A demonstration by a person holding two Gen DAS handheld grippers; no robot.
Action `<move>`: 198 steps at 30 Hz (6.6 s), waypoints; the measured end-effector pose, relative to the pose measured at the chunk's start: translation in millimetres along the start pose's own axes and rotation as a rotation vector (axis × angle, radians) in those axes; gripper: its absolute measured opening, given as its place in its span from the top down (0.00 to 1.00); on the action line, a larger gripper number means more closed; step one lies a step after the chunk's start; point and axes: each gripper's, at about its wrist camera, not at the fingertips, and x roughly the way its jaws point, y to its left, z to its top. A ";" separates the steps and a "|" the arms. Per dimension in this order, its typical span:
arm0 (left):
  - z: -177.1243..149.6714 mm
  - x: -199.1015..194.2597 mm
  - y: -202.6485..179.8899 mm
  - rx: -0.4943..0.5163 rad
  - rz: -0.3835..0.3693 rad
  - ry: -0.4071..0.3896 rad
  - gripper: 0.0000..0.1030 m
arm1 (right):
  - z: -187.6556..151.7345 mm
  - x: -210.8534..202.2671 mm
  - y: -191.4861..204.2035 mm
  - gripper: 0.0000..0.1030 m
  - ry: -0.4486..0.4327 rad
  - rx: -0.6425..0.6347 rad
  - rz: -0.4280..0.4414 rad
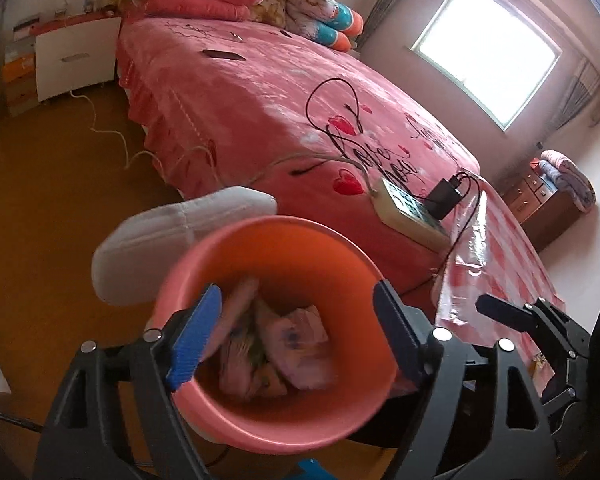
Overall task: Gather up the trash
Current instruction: 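Open both tools to drop the snack bag and milk bag into the bucket, then move both tools back toward the coffee stick and tissue pack on the table, then grasp the COFFEEMIX coffee stick with the left tool, then grasp the blue Vinda tissue pack with the right tool while the left tool holds the coffee stick, then carry the coffee stick and tissue pack with both tools over the orange bucket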
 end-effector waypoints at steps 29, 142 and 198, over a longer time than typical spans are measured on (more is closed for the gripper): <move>-22.4 -7.3 -104.7 0.290 -0.112 0.007 0.14 | -78.4 -83.1 -69.5 0.09 -0.138 0.370 -0.113; -149.5 75.8 -406.4 0.828 -0.241 0.217 0.72 | -256.9 -175.1 -320.5 0.39 -0.193 0.856 -0.380; -66.4 37.3 -287.0 0.376 -0.554 0.183 0.78 | -189.9 -147.9 -192.5 0.39 -0.234 0.542 -0.150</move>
